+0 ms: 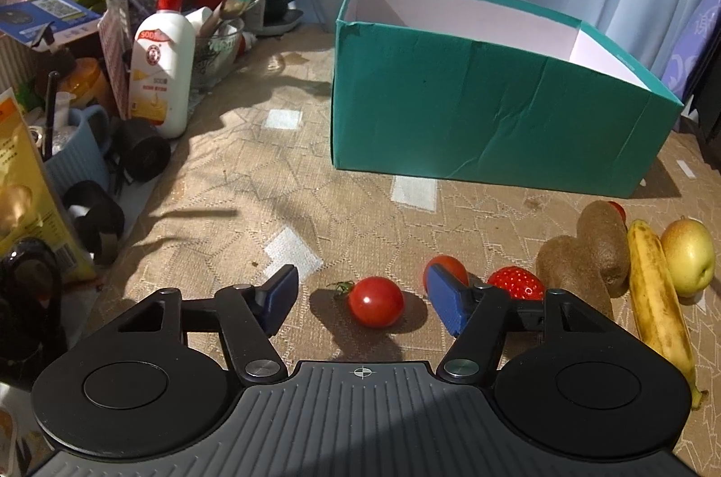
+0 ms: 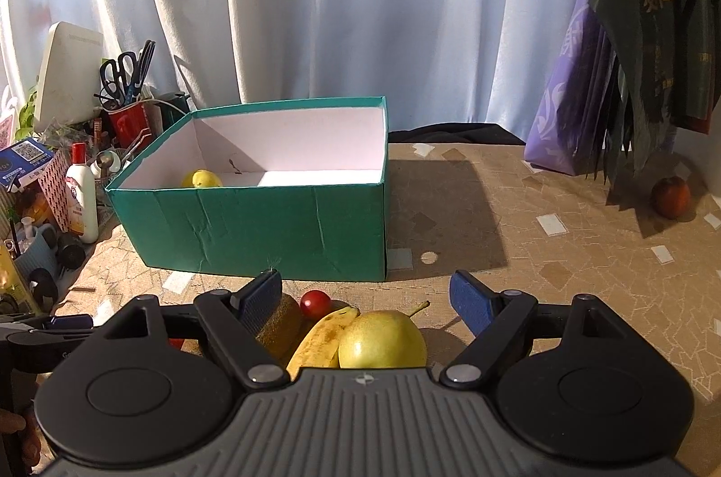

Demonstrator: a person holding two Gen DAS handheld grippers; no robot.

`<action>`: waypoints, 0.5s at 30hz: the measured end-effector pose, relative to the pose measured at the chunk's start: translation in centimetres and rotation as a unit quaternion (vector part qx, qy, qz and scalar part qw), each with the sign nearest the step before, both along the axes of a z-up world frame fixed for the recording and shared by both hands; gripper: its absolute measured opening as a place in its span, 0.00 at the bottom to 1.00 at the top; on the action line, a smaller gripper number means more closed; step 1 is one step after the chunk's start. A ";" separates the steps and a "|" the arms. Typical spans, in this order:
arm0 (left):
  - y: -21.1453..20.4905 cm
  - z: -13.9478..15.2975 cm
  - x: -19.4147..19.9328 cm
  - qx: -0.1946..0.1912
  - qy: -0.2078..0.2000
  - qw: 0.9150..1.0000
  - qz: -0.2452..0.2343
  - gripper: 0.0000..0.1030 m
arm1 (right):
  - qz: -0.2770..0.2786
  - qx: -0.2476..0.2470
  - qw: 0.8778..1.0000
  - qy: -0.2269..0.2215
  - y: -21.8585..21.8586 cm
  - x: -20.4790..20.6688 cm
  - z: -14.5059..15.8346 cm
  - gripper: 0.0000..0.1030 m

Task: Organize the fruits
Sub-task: 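Grasp a red cherry tomato with the left tool while the right tool moves to the pear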

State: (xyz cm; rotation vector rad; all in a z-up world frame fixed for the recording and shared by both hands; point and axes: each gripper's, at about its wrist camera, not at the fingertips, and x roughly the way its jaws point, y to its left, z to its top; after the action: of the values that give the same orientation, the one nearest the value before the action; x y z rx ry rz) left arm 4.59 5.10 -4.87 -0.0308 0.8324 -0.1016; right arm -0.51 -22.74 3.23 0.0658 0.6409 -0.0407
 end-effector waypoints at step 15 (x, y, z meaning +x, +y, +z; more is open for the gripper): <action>-1.3 -0.9 0.0 0.027 0.018 0.999 0.000 0.31 | -0.008 -0.005 1.000 0.011 -0.1 0.3 -0.4 0.80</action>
State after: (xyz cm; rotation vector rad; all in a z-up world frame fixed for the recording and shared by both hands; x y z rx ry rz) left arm 4.64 3.77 -5.78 0.0183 0.8710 -0.0777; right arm -0.18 -22.84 2.88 0.0605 0.6619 -0.0602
